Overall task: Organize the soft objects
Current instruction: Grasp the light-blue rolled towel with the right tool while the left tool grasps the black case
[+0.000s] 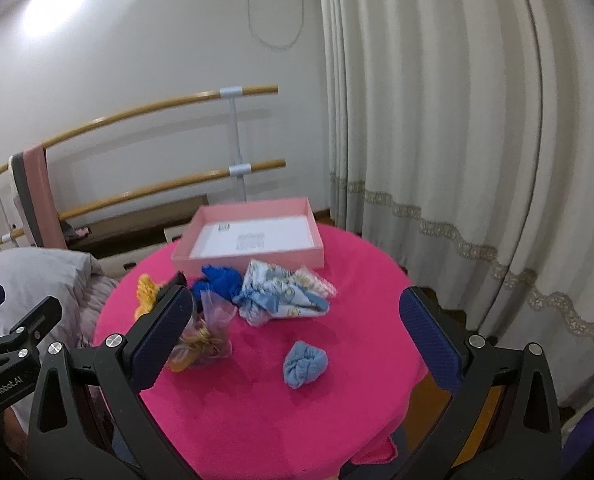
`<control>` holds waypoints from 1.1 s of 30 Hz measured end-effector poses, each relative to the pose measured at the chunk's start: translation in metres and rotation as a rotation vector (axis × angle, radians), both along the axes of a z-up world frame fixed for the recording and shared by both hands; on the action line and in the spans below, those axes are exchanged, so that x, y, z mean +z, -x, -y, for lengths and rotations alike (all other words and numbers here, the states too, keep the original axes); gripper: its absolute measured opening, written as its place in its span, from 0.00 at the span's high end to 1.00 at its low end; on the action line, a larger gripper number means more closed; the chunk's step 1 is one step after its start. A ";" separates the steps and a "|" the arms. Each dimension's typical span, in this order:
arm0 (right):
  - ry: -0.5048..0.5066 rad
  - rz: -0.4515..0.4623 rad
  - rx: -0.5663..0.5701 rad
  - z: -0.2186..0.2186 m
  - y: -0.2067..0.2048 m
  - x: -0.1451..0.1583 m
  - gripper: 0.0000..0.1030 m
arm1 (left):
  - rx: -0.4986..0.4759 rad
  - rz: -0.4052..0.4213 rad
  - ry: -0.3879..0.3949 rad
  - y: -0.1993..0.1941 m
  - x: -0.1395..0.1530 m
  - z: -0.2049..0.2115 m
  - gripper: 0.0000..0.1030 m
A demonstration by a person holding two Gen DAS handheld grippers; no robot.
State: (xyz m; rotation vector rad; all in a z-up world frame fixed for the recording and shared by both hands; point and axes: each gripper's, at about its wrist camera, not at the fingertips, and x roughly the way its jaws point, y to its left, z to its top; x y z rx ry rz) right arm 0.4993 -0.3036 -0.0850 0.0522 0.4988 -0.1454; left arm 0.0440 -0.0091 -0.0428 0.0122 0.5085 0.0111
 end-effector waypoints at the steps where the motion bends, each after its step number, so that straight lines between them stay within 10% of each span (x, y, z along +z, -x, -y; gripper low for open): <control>1: -0.004 -0.020 0.003 0.002 -0.006 -0.007 0.00 | 0.001 -0.019 0.000 -0.006 -0.005 0.000 0.00; 27: -0.064 -0.353 0.005 0.035 -0.093 -0.132 0.00 | -0.022 -0.307 0.026 -0.178 -0.097 0.024 0.00; 33: -0.075 -0.409 0.001 0.038 -0.108 -0.154 0.14 | -0.007 -0.339 0.045 -0.217 -0.118 0.025 0.00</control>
